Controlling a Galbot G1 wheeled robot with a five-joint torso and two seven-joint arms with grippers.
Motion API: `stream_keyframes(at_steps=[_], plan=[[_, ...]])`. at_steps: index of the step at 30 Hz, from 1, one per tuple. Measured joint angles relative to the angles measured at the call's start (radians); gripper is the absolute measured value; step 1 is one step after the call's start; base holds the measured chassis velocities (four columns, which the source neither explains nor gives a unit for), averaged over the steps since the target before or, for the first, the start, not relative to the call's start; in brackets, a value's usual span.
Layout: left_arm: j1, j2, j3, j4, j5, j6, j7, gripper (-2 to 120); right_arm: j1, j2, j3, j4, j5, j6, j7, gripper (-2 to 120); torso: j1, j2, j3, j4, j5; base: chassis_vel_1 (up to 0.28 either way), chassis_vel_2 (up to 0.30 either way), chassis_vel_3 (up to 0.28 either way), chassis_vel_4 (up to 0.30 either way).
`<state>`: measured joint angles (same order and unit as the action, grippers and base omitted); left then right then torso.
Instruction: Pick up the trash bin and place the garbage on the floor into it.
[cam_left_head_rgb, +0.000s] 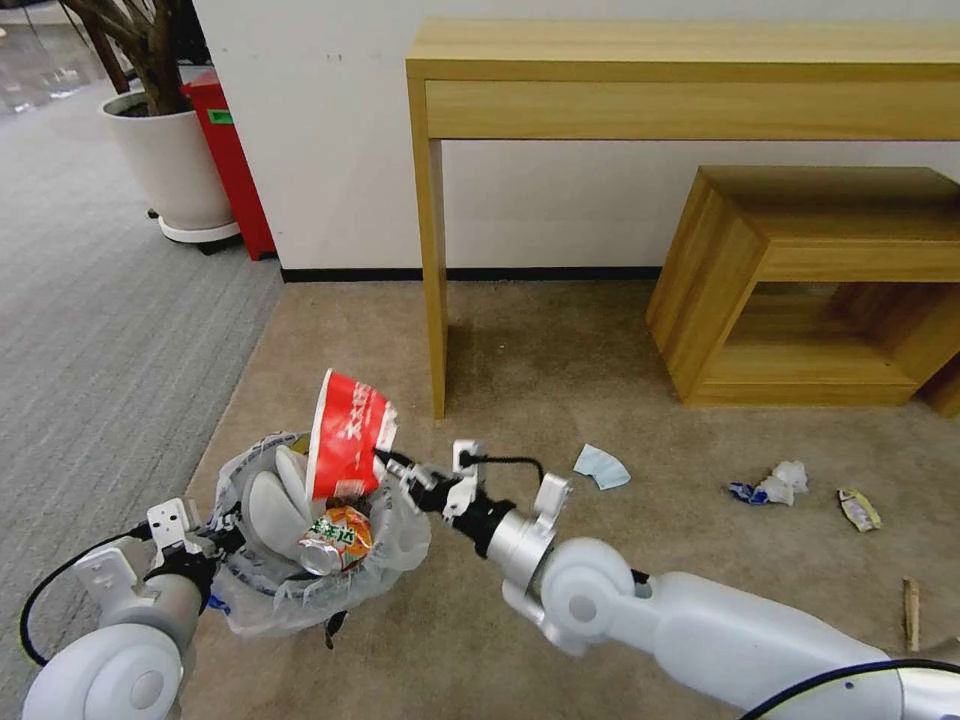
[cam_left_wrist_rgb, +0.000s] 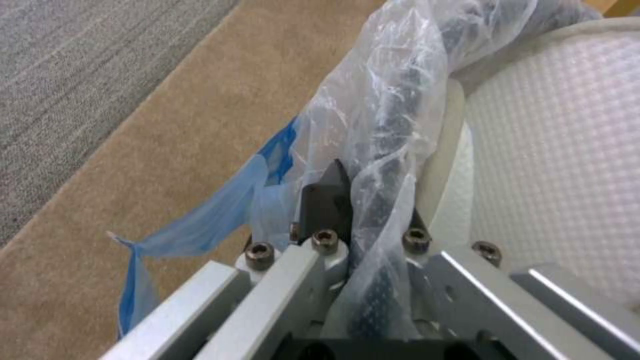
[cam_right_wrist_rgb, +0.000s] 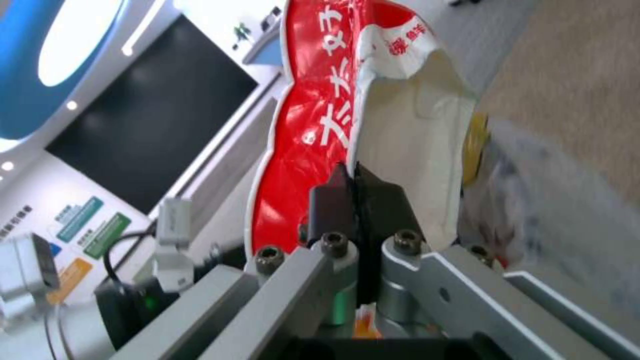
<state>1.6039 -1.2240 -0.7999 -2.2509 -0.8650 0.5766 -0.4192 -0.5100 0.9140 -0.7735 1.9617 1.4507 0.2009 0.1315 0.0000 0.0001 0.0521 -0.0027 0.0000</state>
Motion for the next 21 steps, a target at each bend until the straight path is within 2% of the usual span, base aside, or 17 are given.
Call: stream_keyframes(at_steps=[4, 12, 21], plan=[[-0.004, 0.000, -0.008, -0.005, -0.009, 0.000, -0.001, 1, 0.016, 0.006, -0.042, 0.010, 0.012, -0.015, 0.053, 0, 0.000, 0.000, 0.000, 0.0000, 0.0000, 0.000, 0.000, 0.000, 0.000], [-0.001, -0.005, -0.006, -0.016, -0.009, 0.000, -0.001, 1, 0.016, 0.019, -0.065, -0.012, 0.013, -0.028, 0.090, 0, 0.000, 0.000, 0.000, 0.0000, 0.0000, 0.000, 0.000, 0.000, 0.000], [0.013, -0.012, 0.003, -0.041, -0.002, 0.003, 0.002, 1, 0.065, 0.099, -0.132, -0.073, 0.038, -0.048, 0.153, 0, 0.000, 0.000, 0.000, 0.0001, -0.0001, 0.000, 0.000, 0.000, 0.000]])
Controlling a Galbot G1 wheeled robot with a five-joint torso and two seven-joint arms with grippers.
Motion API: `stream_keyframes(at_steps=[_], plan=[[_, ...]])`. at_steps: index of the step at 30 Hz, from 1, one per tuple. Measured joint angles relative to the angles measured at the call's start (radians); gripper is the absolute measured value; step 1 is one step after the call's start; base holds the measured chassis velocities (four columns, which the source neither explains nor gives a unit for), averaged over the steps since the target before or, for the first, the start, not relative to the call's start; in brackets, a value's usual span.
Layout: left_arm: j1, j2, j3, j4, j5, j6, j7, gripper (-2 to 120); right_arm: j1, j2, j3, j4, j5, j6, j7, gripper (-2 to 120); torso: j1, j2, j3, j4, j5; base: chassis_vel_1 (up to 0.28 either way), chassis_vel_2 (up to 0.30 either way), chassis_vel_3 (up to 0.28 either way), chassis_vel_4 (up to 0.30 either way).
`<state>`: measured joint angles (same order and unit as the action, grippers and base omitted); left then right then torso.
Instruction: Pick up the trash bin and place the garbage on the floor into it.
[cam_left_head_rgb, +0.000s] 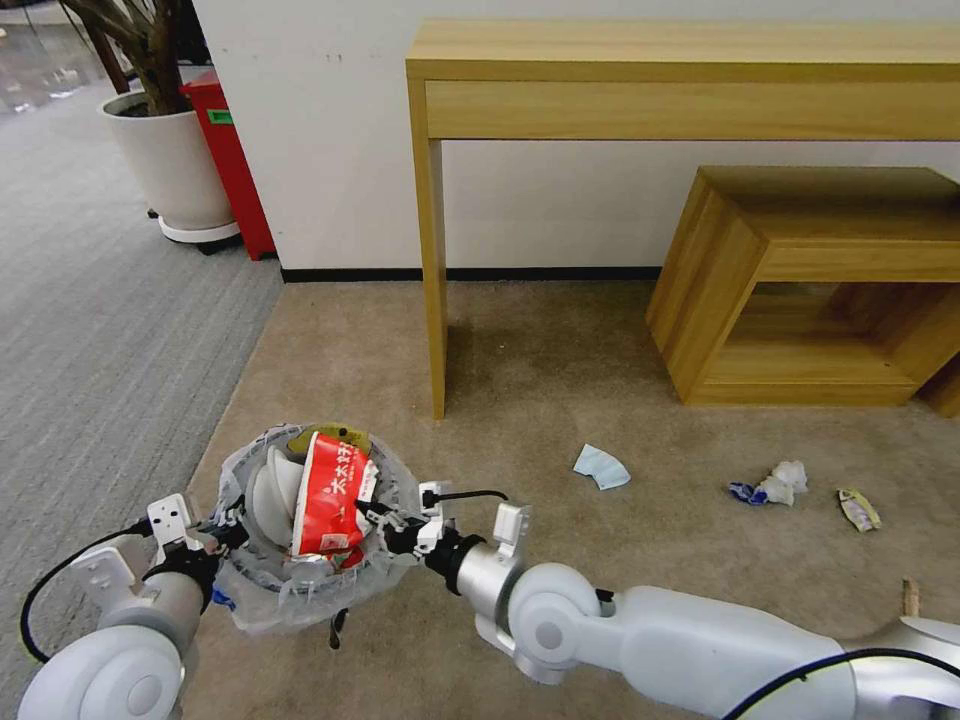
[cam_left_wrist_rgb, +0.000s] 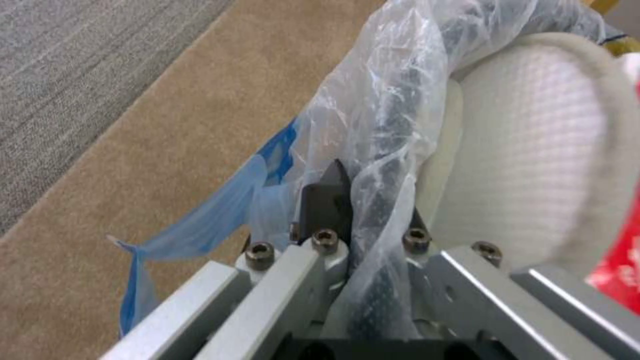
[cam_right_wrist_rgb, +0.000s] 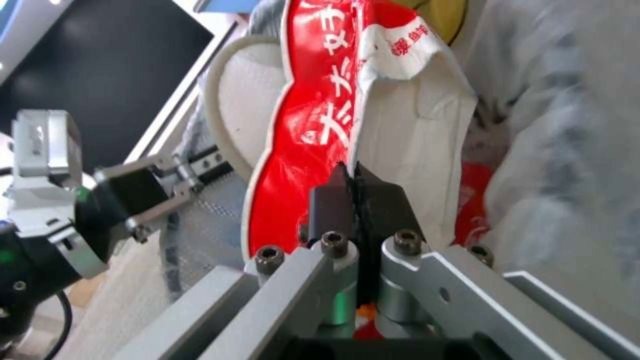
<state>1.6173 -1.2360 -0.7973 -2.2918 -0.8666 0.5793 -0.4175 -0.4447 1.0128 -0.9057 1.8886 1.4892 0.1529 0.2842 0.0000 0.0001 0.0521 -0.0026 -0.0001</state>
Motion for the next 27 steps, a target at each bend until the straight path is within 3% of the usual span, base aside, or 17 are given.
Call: stream_keyframes(at_steps=[13, 19, 27], plan=[[0.003, -0.003, 0.006, -0.008, 0.002, 0.000, 0.003, 1, 0.023, 0.067, -0.025, -0.035, 0.011, -0.068, 0.182, 0, 0.000, 0.000, 0.000, -0.0002, 0.0000, 0.000, 0.000, 0.000, 0.000], [0.004, -0.005, 0.008, -0.007, 0.006, 0.000, 0.003, 1, 0.020, 0.073, -0.020, -0.042, -0.002, -0.086, 0.223, 18, 0.000, 0.000, 0.000, -0.0001, 0.0001, 0.000, 0.000, 0.000, 0.000], [0.000, -0.003, 0.012, 0.017, 0.008, -0.001, 0.009, 1, 0.013, 0.054, -0.002, -0.015, -0.023, -0.061, 0.217, 50, 0.000, 0.000, 0.000, -0.0003, 0.0002, 0.000, 0.000, 0.000, 0.000]])
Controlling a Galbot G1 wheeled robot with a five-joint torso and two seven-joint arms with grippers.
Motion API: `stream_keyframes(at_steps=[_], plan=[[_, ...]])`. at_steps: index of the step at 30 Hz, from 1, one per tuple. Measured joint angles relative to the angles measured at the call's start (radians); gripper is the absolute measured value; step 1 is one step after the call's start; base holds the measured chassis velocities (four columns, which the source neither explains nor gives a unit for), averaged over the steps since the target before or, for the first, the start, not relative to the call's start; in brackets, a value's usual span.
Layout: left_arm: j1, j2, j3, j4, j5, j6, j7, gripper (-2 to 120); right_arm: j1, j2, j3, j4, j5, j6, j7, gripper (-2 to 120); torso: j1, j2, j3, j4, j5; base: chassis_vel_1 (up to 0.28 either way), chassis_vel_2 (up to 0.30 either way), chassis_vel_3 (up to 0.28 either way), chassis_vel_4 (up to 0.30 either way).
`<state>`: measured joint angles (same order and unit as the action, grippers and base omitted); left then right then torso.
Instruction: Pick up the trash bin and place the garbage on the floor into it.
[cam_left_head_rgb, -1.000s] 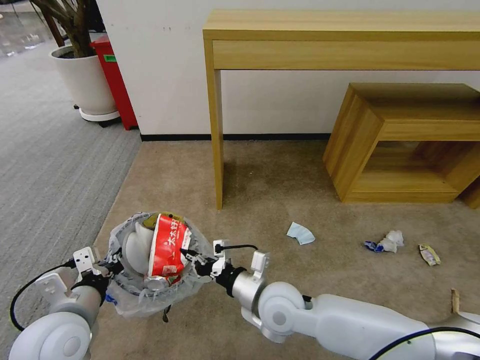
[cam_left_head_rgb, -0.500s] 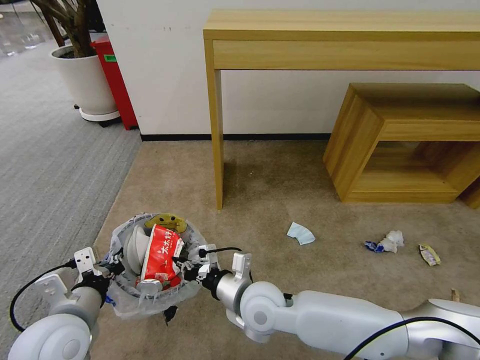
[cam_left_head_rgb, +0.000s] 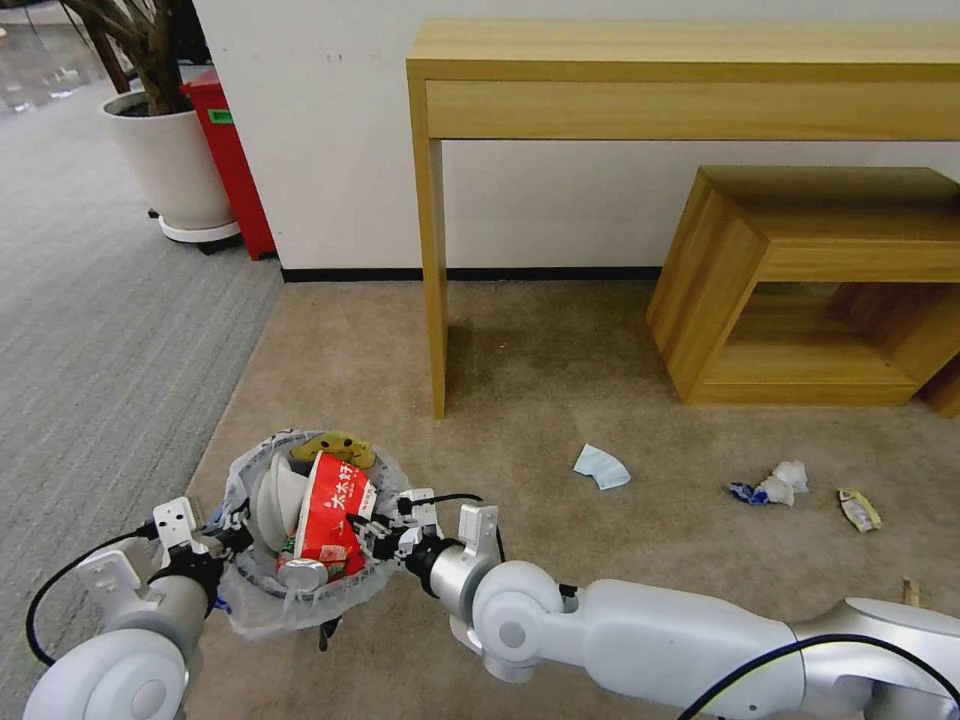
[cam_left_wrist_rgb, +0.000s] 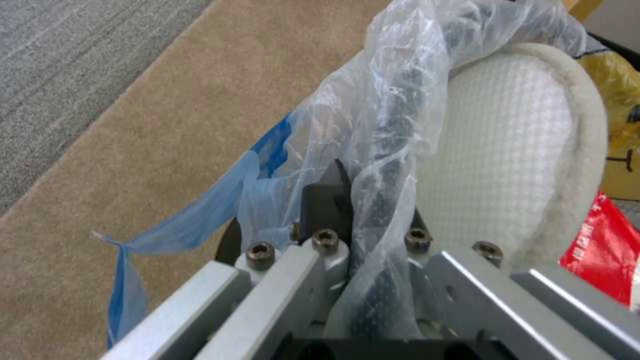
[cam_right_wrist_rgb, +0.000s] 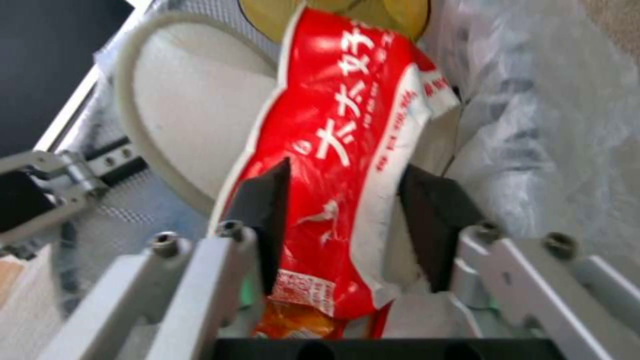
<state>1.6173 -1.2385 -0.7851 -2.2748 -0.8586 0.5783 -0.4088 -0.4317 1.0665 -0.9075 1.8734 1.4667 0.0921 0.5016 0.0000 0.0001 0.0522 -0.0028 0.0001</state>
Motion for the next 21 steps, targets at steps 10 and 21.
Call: stream_keyframes(at_steps=[10, 21], plan=[[0.001, 0.002, 0.002, 0.004, 0.004, 0.001, -0.003, 1, 0.007, -0.008, 0.027, 0.025, -0.015, 0.010, -0.003, 84, 0.000, 0.000, 0.000, 0.0001, 0.0000, 0.000, 0.000, 0.000, 0.000], [0.002, 0.006, 0.002, 0.007, 0.000, 0.016, -0.006, 1, 0.005, 0.002, 0.106, 0.044, -0.019, 0.035, -0.039, 100, 0.000, 0.000, 0.000, 0.0001, 0.0000, 0.000, 0.000, 0.000, 0.000]])
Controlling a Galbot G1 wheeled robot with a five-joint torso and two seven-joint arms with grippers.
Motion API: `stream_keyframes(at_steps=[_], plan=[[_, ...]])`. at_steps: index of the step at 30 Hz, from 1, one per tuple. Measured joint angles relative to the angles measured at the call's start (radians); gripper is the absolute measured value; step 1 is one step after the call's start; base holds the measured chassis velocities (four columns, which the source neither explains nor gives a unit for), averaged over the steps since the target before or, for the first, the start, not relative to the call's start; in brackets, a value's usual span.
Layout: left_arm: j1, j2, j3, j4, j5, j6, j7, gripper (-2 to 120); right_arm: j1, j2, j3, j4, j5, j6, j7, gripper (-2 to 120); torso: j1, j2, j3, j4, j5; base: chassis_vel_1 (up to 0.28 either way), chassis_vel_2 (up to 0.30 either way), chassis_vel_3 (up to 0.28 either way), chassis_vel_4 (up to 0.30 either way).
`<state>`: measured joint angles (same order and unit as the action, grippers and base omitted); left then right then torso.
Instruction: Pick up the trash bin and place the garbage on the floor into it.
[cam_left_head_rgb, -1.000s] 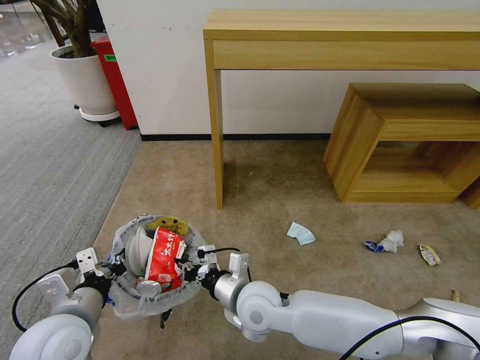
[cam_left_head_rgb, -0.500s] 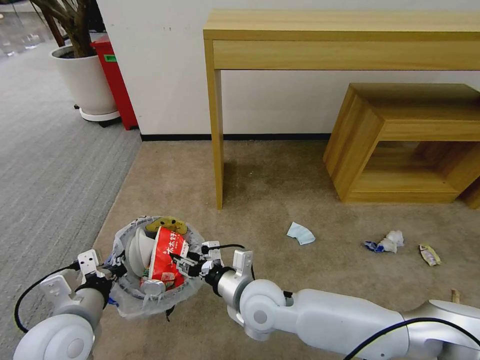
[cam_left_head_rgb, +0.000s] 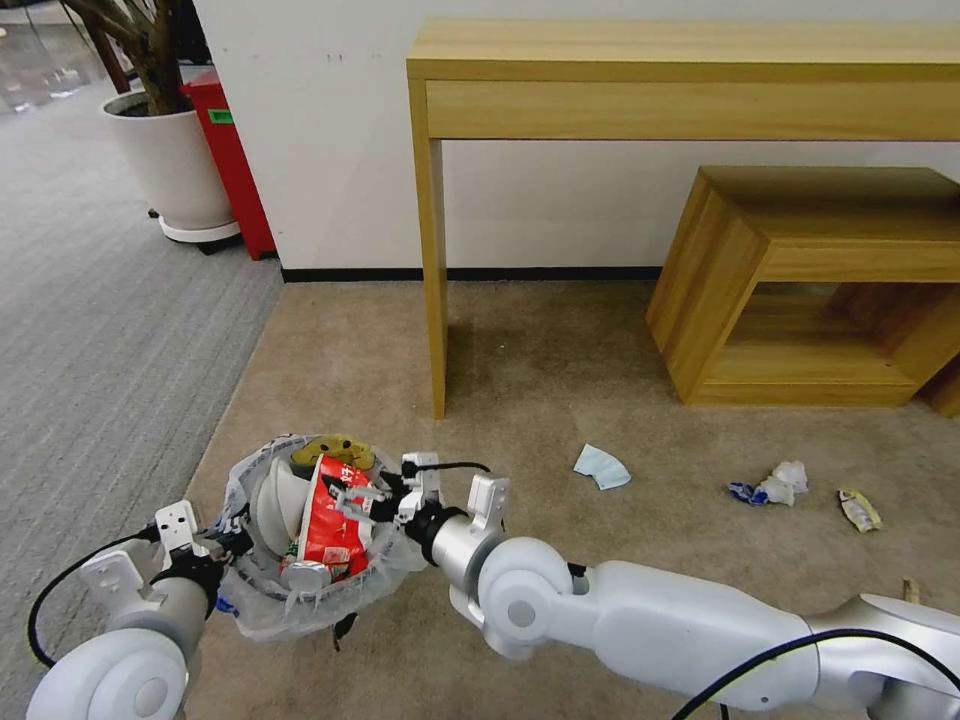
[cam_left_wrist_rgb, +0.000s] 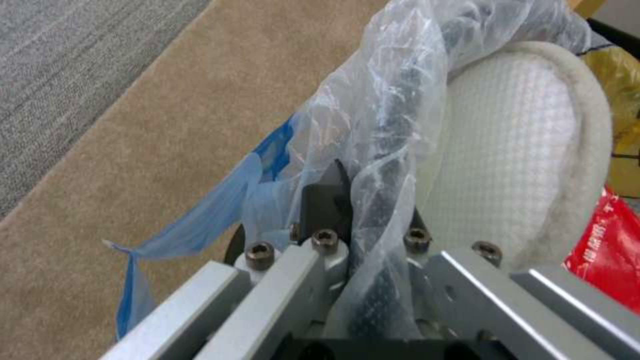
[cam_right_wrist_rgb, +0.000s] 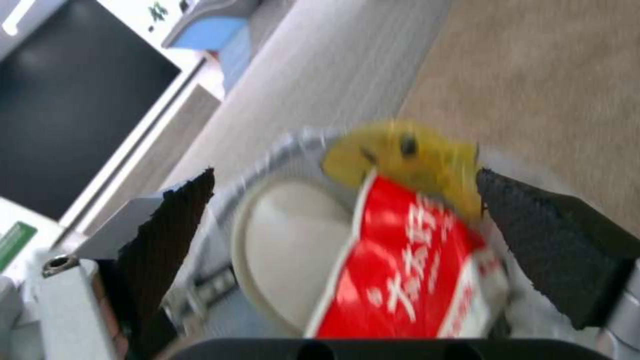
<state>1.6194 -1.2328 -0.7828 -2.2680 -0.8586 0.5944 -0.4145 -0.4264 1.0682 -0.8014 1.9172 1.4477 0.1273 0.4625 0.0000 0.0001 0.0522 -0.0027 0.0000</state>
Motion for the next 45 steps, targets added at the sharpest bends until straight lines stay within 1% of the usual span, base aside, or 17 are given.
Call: stream_keyframes(at_steps=[3, 5, 7, 8, 11, 12, 13, 15, 16, 18, 19, 22, 26, 30, 35, 41, 45], plan=[[-0.001, 0.001, -0.001, 0.005, -0.002, 0.004, 0.000, 1, -0.008, -0.003, 0.050, 0.002, -0.005, 0.003, 0.001, 100, 0.000, 0.000, 0.000, 0.0001, 0.0000, 0.000, 0.000, 0.000, 0.000], [-0.001, 0.002, -0.002, 0.006, -0.002, 0.006, 0.000, 1, -0.011, -0.005, 0.060, 0.002, -0.007, 0.003, 0.002, 100, 0.000, 0.000, 0.000, 0.0001, 0.0000, 0.000, 0.000, 0.000, 0.000], [-0.001, 0.004, -0.003, 0.008, -0.003, 0.009, 0.001, 1, -0.023, -0.014, 0.107, 0.002, -0.015, 0.004, 0.014, 100, 0.000, 0.000, 0.000, 0.0002, 0.0001, 0.000, 0.000, 0.000, 0.000], [-0.001, 0.004, -0.003, 0.008, -0.003, 0.009, 0.001, 1, -0.023, -0.014, 0.107, 0.002, -0.015, 0.004, 0.014, 100, 0.000, 0.000, 0.000, 0.0002, 0.0001, 0.000, 0.000, 0.000, 0.000], [-0.001, 0.011, -0.010, 0.016, 0.025, 0.024, 0.023, 1, -0.066, -0.063, 0.240, 0.000, -0.041, -0.005, 0.048, 100, 0.000, 0.000, 0.000, 0.0000, 0.0001, 0.000, 0.000, 0.000, 0.000], [-0.001, 0.011, -0.010, 0.016, 0.025, 0.024, 0.023, 1, -0.066, -0.063, 0.240, 0.000, -0.041, -0.005, 0.048, 100, 0.000, 0.000, 0.000, 0.0000, 0.0001, 0.000, 0.000, 0.000, 0.000], [-0.002, 0.014, -0.012, 0.022, 0.056, 0.030, 0.044, 1, -0.099, -0.098, 0.320, -0.002, -0.056, -0.012, 0.068, 100, 0.000, 0.000, 0.000, -0.0001, 0.0001, 0.000, 0.000, 0.000, 0.000], [-0.003, 0.015, -0.015, 0.032, 0.095, 0.037, 0.078, 1, -0.136, -0.136, 0.385, -0.002, -0.079, -0.011, 0.091, 100, 0.000, 0.000, 0.000, -0.0002, 0.0003, 0.000, 0.000, 0.000, 0.000], [-0.003, 0.015, -0.015, 0.032, 0.095, 0.037, 0.078, 1, -0.136, -0.136, 0.385, -0.002, -0.079, -0.011, 0.091, 100, 0.000, 0.000, 0.000, -0.0002, 0.0003, 0.000, 0.000, 0.000, 0.000], [0.001, 0.014, -0.019, 0.042, 0.145, 0.041, 0.128, 1, -0.187, -0.180, 0.448, -0.004, -0.115, -0.013, 0.129, 100, 0.000, 0.000, 0.000, 0.0000, 0.0002, 0.000, 0.000, 0.000, 0.000], [0.001, 0.014, -0.019, 0.042, 0.145, 0.041, 0.128, 1, -0.187, -0.180, 0.448, -0.004, -0.115, -0.013, 0.129, 100, 0.000, 0.000, 0.000, 0.0000, 0.0002, 0.000, 0.000, 0.000, 0.000], [0.008, 0.004, -0.019, 0.050, 0.164, 0.036, 0.196, 1, -0.255, -0.220, 0.520, -0.008, -0.170, -0.037, 0.177, 100, 0.000, 0.000, 0.000, -0.0002, 0.0001, 0.000, 0.000, 0.000, 0.000], [0.019, -0.005, -0.024, 0.050, 0.160, 0.017, 0.213, 1, -0.283, -0.239, 0.550, -0.012, -0.199, -0.050, 0.210, 100, 0.000, 0.000, 0.000, -0.0001, 0.0001, 0.000, 0.000, 0.000, 0.000], [0.026, -0.010, -0.033, 0.045, 0.156, 0.008, 0.213, 1, -0.288, -0.257, 0.565, -0.025, -0.223, -0.070, 0.223, 100, 0.000, 0.000, 0.000, 0.0003, 0.0002, 0.000, 0.000, 0.000, 0.000], [0.030, -0.015, -0.043, 0.041, 0.152, 0.004, 0.213, 1, -0.298, -0.281, 0.603, -0.049, -0.255, -0.102, 0.236, 100, 0.000, 0.000, 0.000, -0.0002, 0.0000, 0.000, 0.000, 0.000, 0.000], [0.028, -0.020, -0.049, 0.040, 0.144, 0.001, 0.210, 1, -0.305, -0.295, 0.631, -0.100, -0.313, -0.102, 0.220, 100, 0.000, 0.000, 0.000, 0.0001, 0.0000, 0.000, 0.000, 0.000, 0.000], [0.026, -0.019, -0.049, 0.044, 0.140, 0.001, 0.210, 1, -0.320, -0.294, 0.655, -0.133, -0.364, -0.080, 0.192, 100, 0.000, 0.000, 0.000, 0.0000, 0.0001, 0.000, 0.000, 0.000, 0.000]])
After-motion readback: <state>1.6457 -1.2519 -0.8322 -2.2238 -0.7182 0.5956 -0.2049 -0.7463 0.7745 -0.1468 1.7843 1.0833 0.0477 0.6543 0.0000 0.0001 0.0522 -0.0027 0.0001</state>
